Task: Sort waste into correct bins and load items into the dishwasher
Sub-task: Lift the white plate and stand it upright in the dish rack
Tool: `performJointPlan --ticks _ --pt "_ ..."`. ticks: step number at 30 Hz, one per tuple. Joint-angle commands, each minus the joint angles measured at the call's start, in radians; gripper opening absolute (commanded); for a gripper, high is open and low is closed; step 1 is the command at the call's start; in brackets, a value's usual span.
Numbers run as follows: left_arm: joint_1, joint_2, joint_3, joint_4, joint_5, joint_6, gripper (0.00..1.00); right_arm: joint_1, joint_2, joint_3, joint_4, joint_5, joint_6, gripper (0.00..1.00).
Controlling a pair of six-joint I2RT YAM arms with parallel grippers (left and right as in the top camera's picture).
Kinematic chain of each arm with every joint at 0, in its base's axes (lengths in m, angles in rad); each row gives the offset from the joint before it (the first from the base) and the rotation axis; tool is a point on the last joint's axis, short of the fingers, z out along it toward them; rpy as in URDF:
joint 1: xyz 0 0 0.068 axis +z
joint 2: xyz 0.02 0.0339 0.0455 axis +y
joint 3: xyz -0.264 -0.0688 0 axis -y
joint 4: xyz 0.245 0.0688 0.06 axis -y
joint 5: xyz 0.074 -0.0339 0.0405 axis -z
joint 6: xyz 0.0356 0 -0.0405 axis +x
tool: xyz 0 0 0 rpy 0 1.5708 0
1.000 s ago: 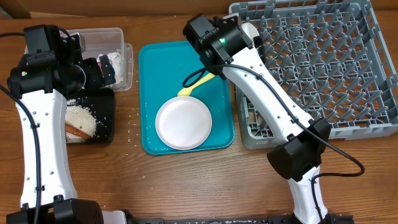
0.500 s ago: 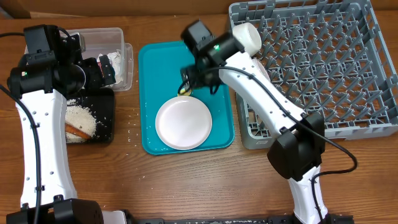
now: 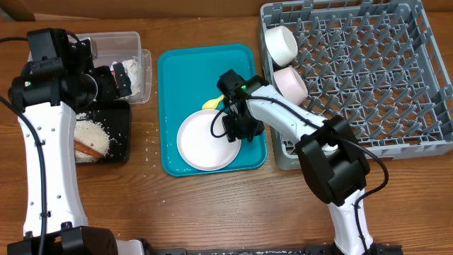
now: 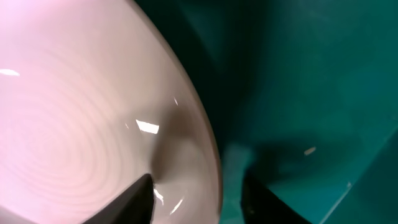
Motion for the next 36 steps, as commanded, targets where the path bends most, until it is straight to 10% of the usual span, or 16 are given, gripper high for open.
performJointPlan --ticks 1,5,17,24,29,36 --pt "-0.007 0.000 -0.005 0.002 -0.006 0.026 1.00 -0.009 -0.013 -0.011 0.011 -0.029 -0.001 0.29" --pt "-0.007 0.000 -0.005 0.002 -0.006 0.026 1.00 -0.009 -0.013 -0.010 0.019 -0.031 0.000 0.05" --pt "-0.007 0.000 -0.005 0.002 -0.006 0.026 1.00 -0.082 -0.116 0.333 -0.209 -0.031 -0.036 0.04" --pt "-0.007 0.000 -0.005 0.002 -0.006 0.026 1.00 -0.193 -0.251 0.710 -0.406 0.508 0.039 0.04" --pt "-0.007 0.000 -0.005 0.002 -0.006 0.026 1.00 -0.256 -0.250 0.699 -0.396 0.961 0.222 0.04" --pt "-0.007 0.000 -0.005 0.002 -0.006 0.026 1.00 -0.362 -0.195 0.586 -0.216 1.073 0.228 0.04"
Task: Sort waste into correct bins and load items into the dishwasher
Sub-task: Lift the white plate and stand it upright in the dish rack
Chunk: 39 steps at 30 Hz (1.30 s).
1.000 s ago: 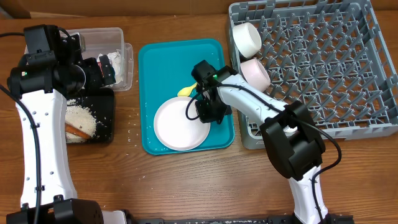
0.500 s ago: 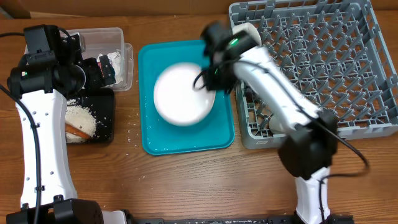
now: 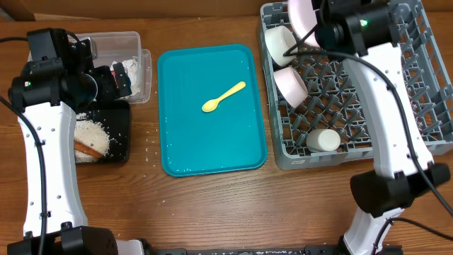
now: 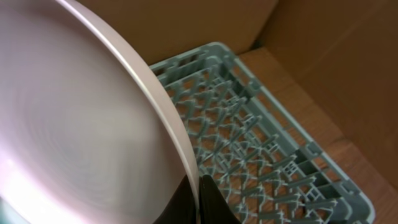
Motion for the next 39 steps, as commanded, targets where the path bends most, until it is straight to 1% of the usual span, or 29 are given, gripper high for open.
performJointPlan --ticks 1,4,12,16,21,24,30,31,33,34,35,36,37,38,39 --pt "-0.007 0.000 -0.005 0.002 -0.006 0.026 1.00 -0.048 0.043 -0.073 0.060 0.138 0.032 0.04" --pt "-0.007 0.000 -0.005 0.002 -0.006 0.026 1.00 -0.074 0.063 -0.160 0.125 0.138 0.032 0.04" --pt "-0.007 0.000 -0.005 0.002 -0.006 0.026 1.00 -0.072 0.071 -0.371 0.292 0.164 0.032 0.04" --pt "-0.007 0.000 -0.005 0.002 -0.006 0.026 1.00 -0.071 0.071 -0.416 0.316 0.163 0.032 0.04" --pt "-0.007 0.000 -0.005 0.002 -0.006 0.026 1.00 -0.063 0.071 -0.420 0.303 0.145 0.031 0.04" --pt "-0.007 0.000 -0.005 0.002 -0.006 0.026 1.00 -0.051 0.071 -0.420 0.288 0.064 -0.007 0.04" --pt "-0.007 0.000 -0.005 0.002 -0.006 0.026 1.00 -0.050 0.071 -0.420 0.288 -0.030 -0.043 0.21" --pt "-0.007 0.000 -0.005 0.002 -0.006 0.026 1.00 -0.050 0.071 -0.415 0.285 -0.037 -0.043 0.31" --pt "-0.007 0.000 -0.005 0.002 -0.006 0.026 1.00 -0.050 0.070 -0.386 0.255 -0.050 -0.043 0.43" --pt "-0.007 0.000 -0.005 0.002 -0.006 0.026 1.00 -0.050 0.069 -0.365 0.233 -0.063 -0.043 0.48" --pt "-0.007 0.000 -0.005 0.002 -0.006 0.026 1.00 -0.050 0.062 -0.312 0.186 -0.105 -0.043 0.59" --pt "-0.007 0.000 -0.005 0.002 -0.006 0.026 1.00 -0.050 0.056 -0.277 0.159 -0.133 -0.043 0.63" --pt "-0.007 0.000 -0.005 0.002 -0.006 0.026 1.00 -0.050 0.050 -0.240 0.132 -0.163 -0.044 0.70" --pt "-0.007 0.000 -0.005 0.002 -0.006 0.026 1.00 -0.050 0.045 -0.193 0.099 -0.208 -0.044 0.75" --pt "-0.007 0.000 -0.005 0.002 -0.006 0.026 1.00 -0.050 0.040 -0.149 0.070 -0.267 -0.045 0.75"
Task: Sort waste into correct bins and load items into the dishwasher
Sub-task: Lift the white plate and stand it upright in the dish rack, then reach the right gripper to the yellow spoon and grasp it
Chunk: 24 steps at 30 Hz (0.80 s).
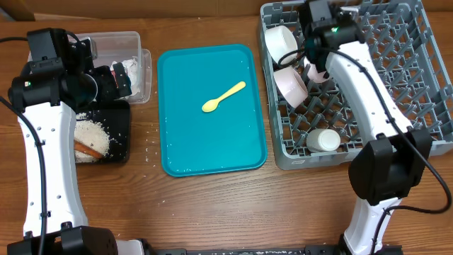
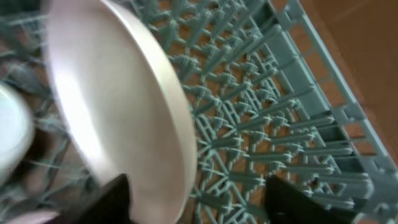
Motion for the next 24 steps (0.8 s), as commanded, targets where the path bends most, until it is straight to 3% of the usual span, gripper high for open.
performJointPlan --ticks 1,5,7,9,13,18,24 --pt "-0.007 0.000 -0.004 0.001 -0.006 0.026 1.00 0.001 -0.037 0.189 -0.062 -0.224 -0.003 0.75" --pt "-0.007 0.000 -0.004 0.001 -0.005 0.026 1.00 0.035 -0.039 0.281 -0.052 -0.667 -0.024 0.75" --pt "-0.007 0.000 -0.004 0.001 -0.006 0.026 1.00 0.075 -0.027 0.263 -0.024 -0.717 0.031 0.74" --pt "-0.007 0.000 -0.004 0.001 -0.006 0.026 1.00 0.125 -0.008 0.236 0.007 -0.718 0.074 0.73" --pt "-0.007 0.000 -0.004 0.001 -0.006 0.026 1.00 0.272 0.092 0.190 0.060 -0.706 0.188 0.60" --pt "-0.007 0.000 -0.004 0.001 -0.006 0.026 1.00 0.360 0.214 0.180 0.073 -0.533 0.373 0.60" --pt "-0.007 0.000 -0.004 0.001 -0.005 0.026 1.00 0.369 0.333 0.177 0.107 -0.557 0.487 0.62"
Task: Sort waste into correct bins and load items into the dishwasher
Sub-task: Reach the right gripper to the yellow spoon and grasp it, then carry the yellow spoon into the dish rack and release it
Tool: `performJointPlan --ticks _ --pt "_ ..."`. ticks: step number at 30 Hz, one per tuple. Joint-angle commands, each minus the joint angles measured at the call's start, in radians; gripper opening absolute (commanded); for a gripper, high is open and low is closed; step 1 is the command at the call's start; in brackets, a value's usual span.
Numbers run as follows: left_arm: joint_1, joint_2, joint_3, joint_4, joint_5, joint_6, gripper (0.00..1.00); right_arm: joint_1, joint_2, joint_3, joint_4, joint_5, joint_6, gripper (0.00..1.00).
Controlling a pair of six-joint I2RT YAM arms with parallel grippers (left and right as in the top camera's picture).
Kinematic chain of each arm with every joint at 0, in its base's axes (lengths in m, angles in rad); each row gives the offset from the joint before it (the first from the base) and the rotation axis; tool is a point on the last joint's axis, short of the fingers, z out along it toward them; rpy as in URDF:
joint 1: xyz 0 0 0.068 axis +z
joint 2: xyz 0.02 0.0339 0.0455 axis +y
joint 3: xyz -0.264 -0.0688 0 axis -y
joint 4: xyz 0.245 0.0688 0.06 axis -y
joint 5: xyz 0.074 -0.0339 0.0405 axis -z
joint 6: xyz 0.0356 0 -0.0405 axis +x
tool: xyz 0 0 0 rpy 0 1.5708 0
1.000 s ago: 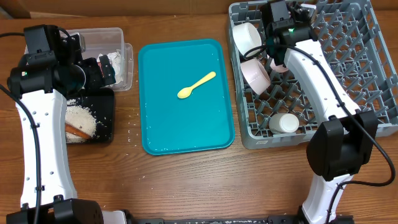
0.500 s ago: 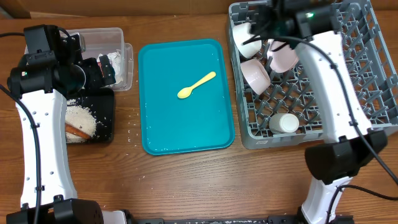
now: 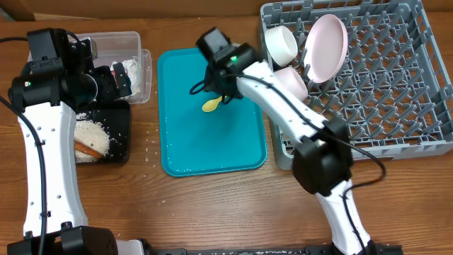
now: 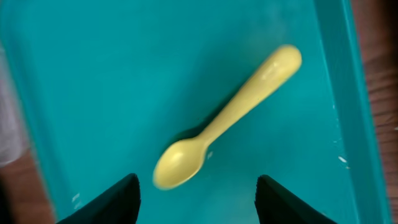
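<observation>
A yellow spoon (image 3: 213, 103) lies on the teal tray (image 3: 177, 134); in the right wrist view the spoon (image 4: 224, 118) runs diagonally, bowl toward the lower left. My right gripper (image 4: 196, 186) hovers open just above it, the spoon's bowl just ahead of and between the two dark fingertips (image 4: 124, 193). The pink plate (image 3: 325, 48) stands on edge in the grey dish rack (image 3: 396, 106), beside two bowls (image 3: 281, 42) and a cup (image 3: 320, 125). My left gripper (image 3: 120, 79) is over the clear bin (image 3: 120, 44); whether it is open or shut does not show.
A black tray (image 3: 120, 145) with rice and a brown scrap sits at the left, below the clear bin that holds crumpled waste. Cardboard lines the back of the table. The rack's right half has bare tines.
My right gripper has left the plate standing in the rack and is now over the teal tray, open above the yellow spoon. The left arm has not moved.
My right gripper was at the pink plate's rim on the teal tray. Then it held the plate up over the rack's back edge, then open at the plate among the tines. Now the plate stands in the rack and the gripper hangs over the spoon.
</observation>
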Motion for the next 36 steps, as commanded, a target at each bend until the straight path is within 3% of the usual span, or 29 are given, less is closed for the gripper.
performJointPlan --ticks 1,11,18,20,23,30,36 --pt "-0.007 0.000 -0.004 0.001 -0.006 0.026 1.00 -0.020 0.048 -0.002 0.039 0.005 0.101 0.62" --pt "-0.007 0.000 -0.004 0.001 -0.006 0.026 1.00 -0.020 0.142 -0.004 0.092 -0.056 0.101 0.62" --pt "-0.007 0.000 -0.004 0.001 -0.006 0.026 1.00 -0.020 0.180 -0.005 0.092 -0.081 0.101 0.56" --pt "-0.007 0.000 -0.004 0.001 -0.006 0.026 1.00 -0.020 0.182 -0.011 0.095 -0.081 0.097 0.35" --pt "-0.007 0.000 -0.004 0.001 -0.006 0.026 1.00 -0.020 0.182 -0.011 0.093 -0.081 0.079 0.20" --pt "-0.007 0.000 -0.004 0.001 -0.006 0.026 1.00 -0.027 0.178 -0.002 0.075 -0.090 -0.074 0.04" --pt "-0.007 0.000 -0.004 0.001 -0.006 0.026 1.00 -0.067 0.091 0.090 0.007 -0.175 -0.338 0.04"
